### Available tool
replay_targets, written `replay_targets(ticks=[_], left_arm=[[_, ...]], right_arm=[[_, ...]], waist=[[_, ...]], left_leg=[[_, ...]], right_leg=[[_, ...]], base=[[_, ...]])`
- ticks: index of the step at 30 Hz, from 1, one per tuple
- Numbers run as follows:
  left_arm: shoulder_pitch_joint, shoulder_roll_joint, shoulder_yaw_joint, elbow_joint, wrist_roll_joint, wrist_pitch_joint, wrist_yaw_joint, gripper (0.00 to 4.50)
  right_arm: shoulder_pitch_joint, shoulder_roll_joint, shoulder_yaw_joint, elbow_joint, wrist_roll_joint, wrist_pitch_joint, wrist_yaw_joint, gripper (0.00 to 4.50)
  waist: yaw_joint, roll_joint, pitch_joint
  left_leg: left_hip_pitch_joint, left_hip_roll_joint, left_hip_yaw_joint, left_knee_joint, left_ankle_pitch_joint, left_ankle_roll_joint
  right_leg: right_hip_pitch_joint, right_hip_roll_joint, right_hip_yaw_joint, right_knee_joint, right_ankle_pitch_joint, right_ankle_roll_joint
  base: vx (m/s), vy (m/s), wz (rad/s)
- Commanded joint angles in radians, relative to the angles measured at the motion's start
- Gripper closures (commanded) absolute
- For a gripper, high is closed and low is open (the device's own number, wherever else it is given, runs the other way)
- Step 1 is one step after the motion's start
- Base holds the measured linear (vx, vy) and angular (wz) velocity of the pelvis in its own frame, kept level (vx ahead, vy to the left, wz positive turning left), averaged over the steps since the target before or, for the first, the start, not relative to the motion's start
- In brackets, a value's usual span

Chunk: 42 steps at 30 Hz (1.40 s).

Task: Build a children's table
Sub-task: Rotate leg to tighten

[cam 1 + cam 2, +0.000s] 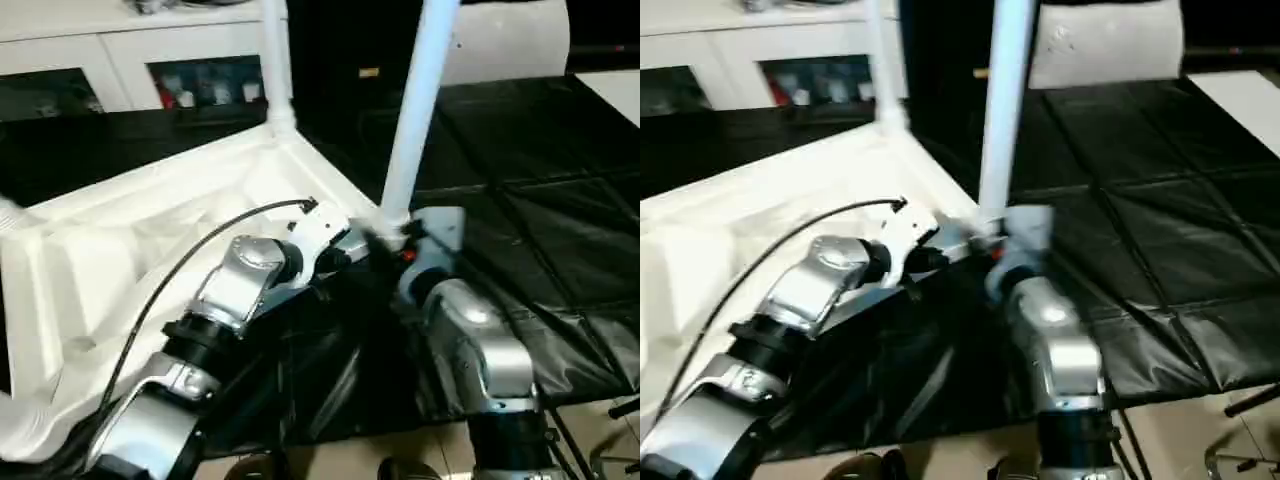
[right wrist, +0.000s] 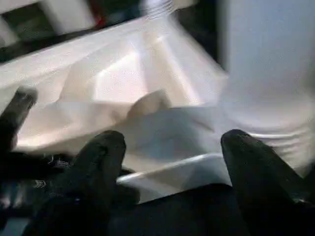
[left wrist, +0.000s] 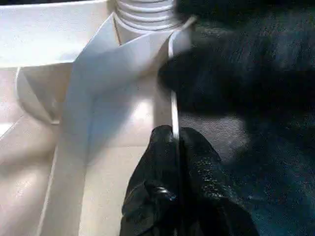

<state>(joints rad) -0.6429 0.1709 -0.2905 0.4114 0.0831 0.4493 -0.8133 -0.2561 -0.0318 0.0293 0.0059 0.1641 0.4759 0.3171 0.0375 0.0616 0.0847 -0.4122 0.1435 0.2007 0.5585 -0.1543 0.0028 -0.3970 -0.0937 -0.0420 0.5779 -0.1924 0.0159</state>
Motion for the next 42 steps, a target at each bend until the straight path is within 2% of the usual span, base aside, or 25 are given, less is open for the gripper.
replay_targets(ticks=[1, 2, 3, 4, 5, 6, 7, 9, 10, 11, 13, 16, 17, 19, 20, 21, 22, 24, 25, 27, 31, 36, 37, 39, 42], left_arm=[[0.023, 0.029, -0.037, -0.034, -0.017, -0.046, -0.095, 4.5], [0.024, 0.033, -0.037, -0.034, -0.017, -0.051, -0.102, 4.5], [0.033, 0.06, -0.042, -0.034, -0.016, -0.083, -0.145, 4.5], [0.035, 0.069, -0.044, -0.034, -0.016, -0.094, -0.159, 4.5], [0.037, 0.085, -0.048, -0.032, -0.017, -0.103, -0.18, 4.5], [0.039, 0.114, -0.056, -0.027, -0.02, -0.133, -0.224, 4.5], [0.037, 0.136, -0.06, -0.019, -0.021, -0.145, -0.254, 4.5], [0.03, 0.175, -0.072, -0.005, -0.026, -0.184, -0.312, 4.5], [0.029, 0.177, -0.074, -0.004, -0.027, -0.186, -0.316, 4.5], [0.024, 0.2, -0.085, 0.003, -0.029, -0.215, -0.354, 4.5], [0.015, 0.234, -0.1, 0.02, -0.03, -0.261, -0.418, 4.5], [0.01, 0.264, -0.115, 0.026, -0.035, -0.314, -0.488, 4.5], [0.009, 0.271, -0.119, 0.025, -0.042, -0.323, -0.509, 4.5], [0.011, 0.289, -0.126, 0.005, -0.072, -0.33, -0.582, 4.5], [0.009, 0.296, -0.13, 0.002, -0.077, -0.327, -0.603, 4.5], [0.009, 0.306, -0.139, -0.003, -0.084, -0.334, -0.636, 4.5], [0.009, 0.307, -0.14, -0.004, -0.085, -0.334, -0.641, 4.5], [0.01, 0.31, -0.146, -0.007, -0.093, -0.342, -0.672, 4.5], [0.01, 0.309, -0.149, -0.009, -0.093, -0.346, -0.68, 4.5], [0.008, 0.303, -0.155, -0.003, -0.085, -0.373, -0.679, 4.5], [0.001, 0.296, -0.155, 0.021, -0.08, -0.398, -0.664, 4.5], [0.0, 0.293, -0.149, 0.024, -0.083, -0.397, -0.663, 4.5], [0.0, 0.293, -0.146, 0.025, -0.083, -0.399, -0.659, 4.5], [0.001, 0.293, -0.145, 0.027, -0.083, -0.403, -0.657, 4.5], [0.005, 0.291, -0.135, 0.033, -0.085, -0.411, -0.641, 4.5]], right_arm=[[0.021, -0.045, -0.025, -0.02, 0.017, -0.034, 0.067, 0.81], [0.023, -0.053, -0.029, -0.022, 0.021, -0.035, 0.078, 0.75], [0.037, -0.1, -0.051, -0.038, 0.045, -0.042, 0.15, 0.59], [0.041, -0.115, -0.057, -0.043, 0.052, -0.044, 0.172, 0.49], [0.049, -0.15, -0.064, -0.055, 0.064, -0.045, 0.219, 0.49], [0.063, -0.214, -0.066, -0.075, 0.084, -0.047, 0.304, 0.31], [0.075, -0.272, -0.063, -0.095, 0.105, -0.044, 0.383, 0.31], [0.096, -0.369, -0.05, -0.131, 0.147, -0.038, 0.514, 0.06], [0.097, -0.375, -0.049, -0.133, 0.149, -0.037, 0.519, 0.02], [0.106, -0.426, -0.037, -0.151, 0.167, -0.029, 0.581, 0.01], [0.115, -0.504, -0.018, -0.172, 0.187, -0.027, 0.679, 0.01], [0.099, -0.537, -0.018, -0.162, 0.187, -0.03, 0.712, 0.01], [0.091, -0.543, -0.017, -0.152, 0.181, -0.04, 0.714, 0.01], [0.056, -0.545, -0.013, -0.118, 0.164, -0.058, 0.705, 0.01], [0.042, -0.546, -0.008, -0.106, 0.164, -0.065, 0.707, 0.01], [0.027, -0.545, 0.005, -0.095, 0.171, -0.071, 0.725, 0.01], [0.025, -0.545, 0.008, -0.094, 0.173, -0.072, 0.729, 0.01], [0.015, -0.542, 0.03, -0.091, 0.187, -0.067, 0.765, 0.18], [0.007, -0.538, 0.047, -0.085, 0.191, -0.066, 0.788, 0.28], [-0.01, -0.532, 0.079, -0.066, 0.195, -0.069, 0.833, 0.39], [-0.038, -0.532, 0.105, -0.027, 0.199, -0.082, 0.883, 0.71], [-0.077, -0.525, 0.12, 0.025, 0.197, -0.098, 0.916, 1.16], [-0.082, -0.527, 0.125, 0.031, 0.196, -0.099, 0.925, 1.16], [-0.087, -0.531, 0.133, 0.036, 0.197, -0.097, 0.94, 1.35], [-0.096, -0.549, 0.153, 0.049, 0.199, -0.094, 0.985, 1.61]], waist=[[0.007, -0.009, -0.088], [0.011, -0.006, -0.09], [0.011, -0.007, -0.088], [0.016, -0.01, -0.085], [0.017, -0.011, -0.083], [0.022, -0.01, -0.08], [0.029, -0.011, -0.078], [0.036, -0.008, -0.073], [0.036, -0.01, -0.069], [0.035, -0.012, -0.066], [0.038, -0.014, -0.059], [0.042, -0.014, -0.054], [0.043, -0.018, -0.055], [0.046, -0.016, -0.057], [0.044, -0.019, -0.058], [0.046, -0.017, -0.06], [0.049, -0.017, -0.061], [0.051, -0.016, -0.06], [0.051, -0.021, -0.063], [0.052, -0.018, -0.065], [0.059, -0.019, -0.069], [0.061, -0.021, -0.067], [0.061, -0.027, -0.066], [0.061, -0.024, -0.065], [0.061, -0.025, -0.066]], left_leg=[[0.032, 0.077, -0.038, -0.039, -0.045, 0.111], [0.031, 0.078, -0.038, -0.035, -0.004, 0.132], [0.025, 0.076, -0.038, -0.029, 0.042, 0.17], [0.025, 0.075, -0.036, -0.026, 0.023, 0.187], [0.024, 0.077, -0.035, -0.027, 0.003, 0.189], [0.026, 0.081, -0.036, -0.03, -0.041, 0.184], [0.03, 0.085, -0.037, -0.033, -0.084, 0.171], [0.035, 0.091, -0.038, -0.04, -0.126, 0.147], [0.036, 0.091, -0.038, -0.045, -0.163, 0.128], [0.036, 0.09, -0.037, -0.048, -0.19, 0.117], [0.042, 0.092, -0.037, -0.054, -0.279, 0.071], [0.049, 0.094, -0.04, -0.061, -0.359, 0.015], [0.051, 0.094, -0.041, -0.062, -0.366, 0.007], [0.055, 0.093, -0.042, -0.063, -0.371, -0.016], [0.053, 0.092, -0.041, -0.064, -0.364, -0.017], [0.056, 0.093, -0.039, -0.064, -0.356, -0.018], [0.06, 0.092, -0.035, -0.061, -0.352, -0.015], [0.055, 0.093, -0.035, -0.061, -0.337, -0.005], [0.052, 0.093, -0.034, -0.06, -0.321, 0.003], [0.05, 0.093, -0.035, -0.058, -0.293, 0.016], [0.046, 0.093, -0.032, -0.051, -0.236, 0.047], [0.045, 0.093, -0.032, -0.05, -0.241, 0.051], [0.045, 0.093, -0.031, -0.051, -0.246, 0.05], [0.047, 0.094, -0.032, -0.052, -0.252, 0.045], [0.047, 0.094, -0.032, -0.052, -0.246, 0.045]], right_leg=[[0.045, -0.064, 0.037, -0.026, 0.211, -0.266], [0.044, -0.063, 0.035, -0.018, 0.268, -0.276], [0.044, -0.061, 0.03, -0.011, 0.32, -0.287], [0.043, -0.062, 0.029, -0.014, 0.299, -0.292], [0.044, -0.065, 0.031, -0.016, 0.274, -0.293], [0.044, -0.068, 0.03, -0.022, 0.198, -0.294], [0.046, -0.066, 0.03, -0.028, 0.121, -0.286], [0.043, -0.063, 0.031, -0.033, 0.041, -0.276], [0.041, -0.061, 0.03, -0.038, -0.018, -0.273], [0.039, -0.062, 0.031, -0.043, -0.058, -0.271], [0.032, -0.067, 0.037, -0.056, -0.2, -0.254], [0.028, -0.074, 0.042, -0.066, -0.338, -0.228], [0.026, -0.074, 0.042, -0.067, -0.349, -0.225], [0.021, -0.075, 0.044, -0.066, -0.351, -0.226], [0.023, -0.074, 0.044, -0.065, -0.341, -0.227], [0.02, -0.071, 0.044, -0.061, -0.317, -0.232], [0.018, -0.07, 0.045, -0.06, -0.294, -0.241], [0.022, -0.071, 0.045, -0.057, -0.266, -0.25], [0.025, -0.071, 0.044, -0.054, -0.248, -0.254], [0.027, -0.071, 0.042, -0.048, -0.211, -0.266], [0.031, -0.071, 0.04, -0.04, -0.137, -0.286], [0.032, -0.073, 0.04, -0.043, -0.181, -0.282], [0.032, -0.072, 0.039, -0.045, -0.195, -0.28], [0.03, -0.071, 0.039, -0.045, -0.209, -0.276], [0.03, -0.07, 0.04, -0.043, -0.194, -0.278]], base=[[0.051, -0.021, 0.02], [0.0, 0.0, 0.0], [0.0, 0.0, 0.0], [0.0, 0.0, 0.0], [0.0, 0.0, 0.0], [0.0, 0.0, 0.0], [0.0, 0.0, 0.0], [0.0, 0.0, 0.0], [0.0, 0.0, 0.0], [-0.052, 0.011, 0.0], [-0.026, 0.006, 0.0], [0.0, 0.0, 0.0], [0.0, 0.0, 0.0], [0.0, 0.0, 0.0], [0.0, 0.0, 0.0], [0.0, 0.0, 0.0], [0.0, 0.0, 0.0], [0.0, 0.0, 0.0], [0.0, 0.0, 0.0], [0.0, 0.0, 0.0], [0.0, 0.0, 0.0], [0.0, 0.0, 0.0], [0.0, 0.0, 0.0], [0.0, 0.0, 0.0], [0.0, 0.0, 0.0]])
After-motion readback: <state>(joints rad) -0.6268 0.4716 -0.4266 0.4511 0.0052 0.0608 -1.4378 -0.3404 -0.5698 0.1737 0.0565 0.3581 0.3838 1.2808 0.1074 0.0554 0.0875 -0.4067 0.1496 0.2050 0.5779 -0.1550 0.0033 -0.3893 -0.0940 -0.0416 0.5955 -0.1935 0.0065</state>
